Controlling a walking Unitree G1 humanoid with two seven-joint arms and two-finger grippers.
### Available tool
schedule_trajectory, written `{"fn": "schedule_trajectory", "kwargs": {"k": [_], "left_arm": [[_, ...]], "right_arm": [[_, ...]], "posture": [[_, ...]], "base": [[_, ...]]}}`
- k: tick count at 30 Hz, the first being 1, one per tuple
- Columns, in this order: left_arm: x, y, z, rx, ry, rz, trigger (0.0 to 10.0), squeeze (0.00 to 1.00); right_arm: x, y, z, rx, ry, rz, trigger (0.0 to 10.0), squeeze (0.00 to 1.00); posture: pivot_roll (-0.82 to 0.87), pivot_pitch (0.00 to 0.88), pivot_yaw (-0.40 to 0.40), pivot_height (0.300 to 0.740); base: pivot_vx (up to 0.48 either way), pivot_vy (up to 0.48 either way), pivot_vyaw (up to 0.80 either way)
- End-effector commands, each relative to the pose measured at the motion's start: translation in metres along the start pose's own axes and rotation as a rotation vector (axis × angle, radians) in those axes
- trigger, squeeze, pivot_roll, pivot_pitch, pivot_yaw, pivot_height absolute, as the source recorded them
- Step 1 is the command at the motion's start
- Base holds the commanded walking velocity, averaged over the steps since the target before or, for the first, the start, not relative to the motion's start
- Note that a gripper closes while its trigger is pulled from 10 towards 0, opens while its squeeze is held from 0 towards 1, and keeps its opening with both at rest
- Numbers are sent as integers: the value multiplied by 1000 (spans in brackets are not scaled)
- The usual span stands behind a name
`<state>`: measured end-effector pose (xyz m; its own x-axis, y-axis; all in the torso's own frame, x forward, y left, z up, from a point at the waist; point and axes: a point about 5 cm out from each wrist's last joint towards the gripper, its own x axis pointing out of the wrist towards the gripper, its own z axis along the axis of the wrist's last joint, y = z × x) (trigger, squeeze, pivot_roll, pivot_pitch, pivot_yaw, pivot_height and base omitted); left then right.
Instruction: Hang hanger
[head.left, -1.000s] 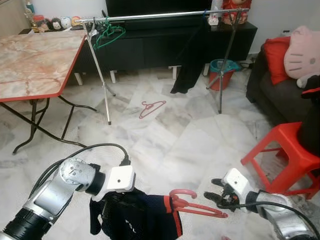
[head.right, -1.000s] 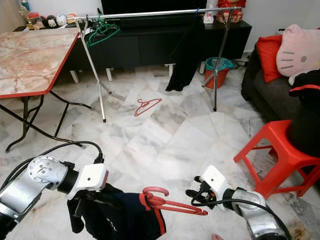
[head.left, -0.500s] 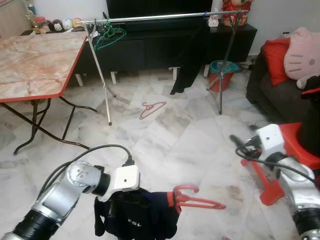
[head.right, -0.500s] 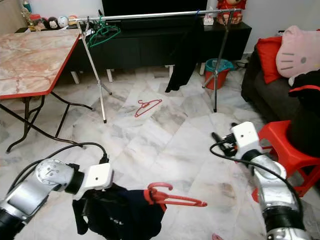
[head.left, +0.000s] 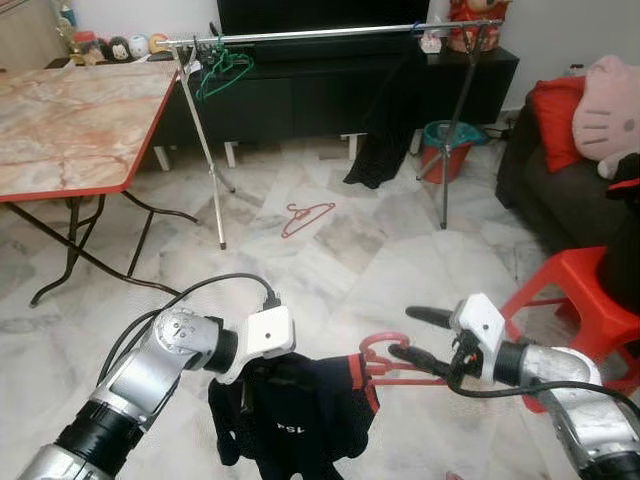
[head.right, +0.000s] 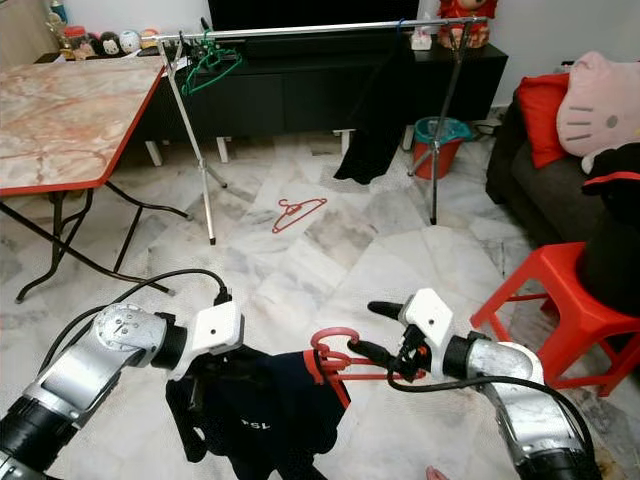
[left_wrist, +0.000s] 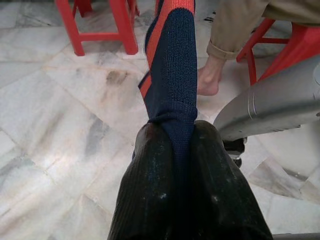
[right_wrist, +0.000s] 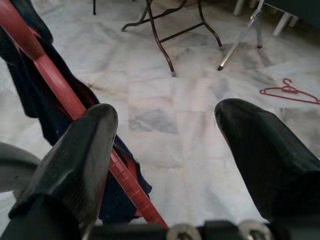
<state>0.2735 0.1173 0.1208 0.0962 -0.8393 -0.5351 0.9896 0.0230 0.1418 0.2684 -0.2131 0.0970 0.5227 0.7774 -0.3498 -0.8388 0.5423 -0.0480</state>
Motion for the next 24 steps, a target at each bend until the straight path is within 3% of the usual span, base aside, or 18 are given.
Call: {"fn": "schedule_trajectory", "kwargs": {"k": [1,5,11,24], "left_arm": [[2,3,6,39,-3,-12,10000,0],[5,3,6,52,8,-17,10000,0],[7,7,10,82,15,-27,10000,0],[8,27,27,120,-1,-40,10000,0]], "right_arm": [[-12,-7,9,-22,-16,-13,10000,0],[-21,-14,12,-30,-21,-26,10000,0],[-22,-8,14,-32,3,96,10000,0],[0,-4,12,-25,57,242,10000,0]], "posture": [[-206,0,23,740],[-196,0,15,740],[-181,0,-3,740],[-183,0,25,740]], "base": [[0,0,0],[0,0,0],[0,0,0],[0,0,0]]}}
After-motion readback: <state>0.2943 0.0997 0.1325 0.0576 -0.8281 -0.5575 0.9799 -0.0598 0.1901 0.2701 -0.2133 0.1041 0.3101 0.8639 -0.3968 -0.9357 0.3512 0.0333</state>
